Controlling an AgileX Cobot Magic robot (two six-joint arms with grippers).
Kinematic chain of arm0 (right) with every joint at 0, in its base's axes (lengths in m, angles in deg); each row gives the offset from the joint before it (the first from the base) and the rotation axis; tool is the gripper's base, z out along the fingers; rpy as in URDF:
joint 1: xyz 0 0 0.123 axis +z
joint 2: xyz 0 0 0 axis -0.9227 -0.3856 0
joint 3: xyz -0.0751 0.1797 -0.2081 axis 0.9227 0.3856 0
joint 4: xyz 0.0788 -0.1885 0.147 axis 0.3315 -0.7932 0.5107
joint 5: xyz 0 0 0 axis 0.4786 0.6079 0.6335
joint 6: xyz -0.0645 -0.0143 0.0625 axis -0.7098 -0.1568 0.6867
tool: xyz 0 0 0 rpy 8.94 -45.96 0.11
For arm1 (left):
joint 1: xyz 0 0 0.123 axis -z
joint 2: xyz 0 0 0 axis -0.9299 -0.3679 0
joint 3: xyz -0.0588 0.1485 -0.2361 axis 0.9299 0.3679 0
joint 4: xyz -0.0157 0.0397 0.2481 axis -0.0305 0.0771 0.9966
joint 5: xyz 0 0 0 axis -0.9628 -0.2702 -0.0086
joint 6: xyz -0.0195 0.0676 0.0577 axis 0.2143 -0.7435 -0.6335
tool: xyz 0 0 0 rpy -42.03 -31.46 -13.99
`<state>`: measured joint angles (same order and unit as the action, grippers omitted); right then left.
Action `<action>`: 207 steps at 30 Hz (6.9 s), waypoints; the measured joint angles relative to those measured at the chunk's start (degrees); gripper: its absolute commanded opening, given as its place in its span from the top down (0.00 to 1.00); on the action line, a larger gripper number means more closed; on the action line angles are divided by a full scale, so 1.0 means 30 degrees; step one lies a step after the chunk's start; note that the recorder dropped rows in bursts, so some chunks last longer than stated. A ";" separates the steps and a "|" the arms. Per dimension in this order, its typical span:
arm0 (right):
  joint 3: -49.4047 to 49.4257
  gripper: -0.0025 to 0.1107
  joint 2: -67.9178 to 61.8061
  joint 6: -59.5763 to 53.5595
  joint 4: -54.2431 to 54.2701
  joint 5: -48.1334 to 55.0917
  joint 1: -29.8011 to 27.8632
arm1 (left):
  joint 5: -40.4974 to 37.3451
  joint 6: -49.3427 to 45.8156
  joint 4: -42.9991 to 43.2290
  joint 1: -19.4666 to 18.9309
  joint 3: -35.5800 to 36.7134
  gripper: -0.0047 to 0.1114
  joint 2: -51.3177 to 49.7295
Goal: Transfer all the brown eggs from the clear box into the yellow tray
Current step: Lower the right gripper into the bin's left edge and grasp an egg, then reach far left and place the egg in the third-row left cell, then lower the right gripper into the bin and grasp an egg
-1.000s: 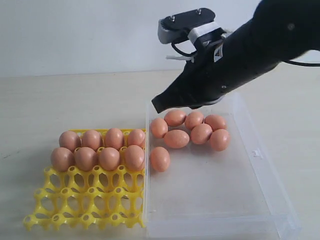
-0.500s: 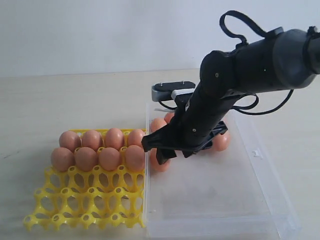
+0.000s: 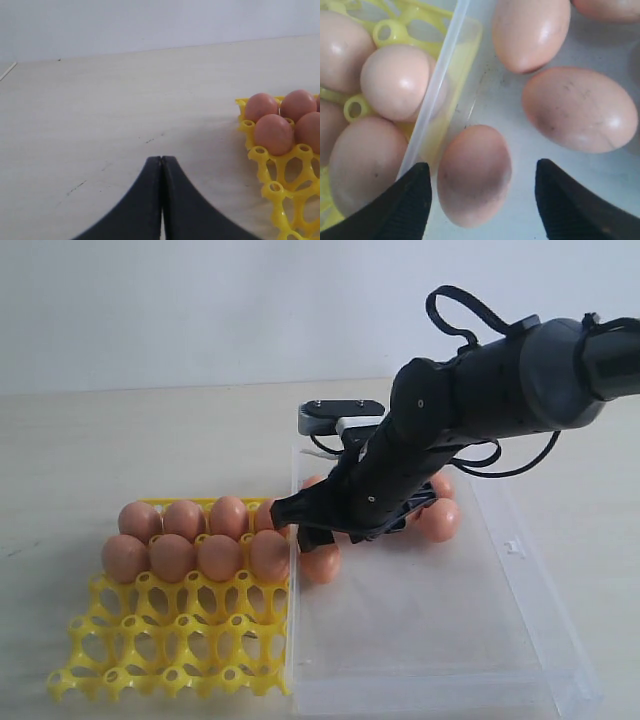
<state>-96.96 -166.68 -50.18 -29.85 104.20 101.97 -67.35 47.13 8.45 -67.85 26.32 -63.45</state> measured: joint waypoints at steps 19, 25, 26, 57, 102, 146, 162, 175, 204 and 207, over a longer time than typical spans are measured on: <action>-0.1746 0.60 -0.1984 -0.0036 0.0394 0.0760 -0.0011 | 0.0000 0.0000 0.0000 0.0000 0.0000 0.96 0.0000; -0.1796 0.46 -0.2195 -0.0919 0.0618 0.0760 -0.0011 | 0.0000 0.0000 0.0000 0.0000 0.0000 0.96 0.0000; -0.1796 0.46 -0.2364 -0.0965 0.0583 0.0908 -0.0011 | 0.0000 0.0000 0.0000 0.0000 0.0000 0.96 0.0000; -0.1631 0.98 0.4015 -0.5521 -0.8297 -0.1532 0.2940 | 0.0000 0.0000 0.0000 0.0000 0.0000 0.96 0.0000; -1.5787 0.95 -0.7405 -1.0391 -0.5685 1.0093 0.7759 | 0.0000 0.0000 0.0000 0.0000 0.0000 0.96 0.0000; -1.5859 0.84 -0.7405 -1.0255 -0.6117 0.8800 0.7759 | 0.0000 0.0000 0.0000 0.0000 0.0000 0.96 0.0000; -1.4311 0.88 -0.1844 0.0913 -1.2073 1.3399 0.4573 | 0.0000 0.0000 0.0000 0.0000 0.0000 0.96 0.0000; -0.3377 0.45 0.0370 -1.1409 -1.1410 0.6483 0.2405 | 0.0000 0.0000 0.0000 0.0000 0.0000 0.96 0.0000; -0.5843 0.45 -0.3079 -1.1007 -1.1764 0.4752 0.1896 | 0.0000 0.0000 0.0000 0.0000 0.0000 0.96 0.0000; -0.5843 0.45 -0.3125 -1.0879 -1.1764 0.4901 0.1824 | 0.0000 0.0000 0.0000 0.0000 0.0000 0.96 0.0000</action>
<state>-114.48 -176.06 -82.82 -65.15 118.90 107.44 -67.35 47.13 8.45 -67.85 26.32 -63.45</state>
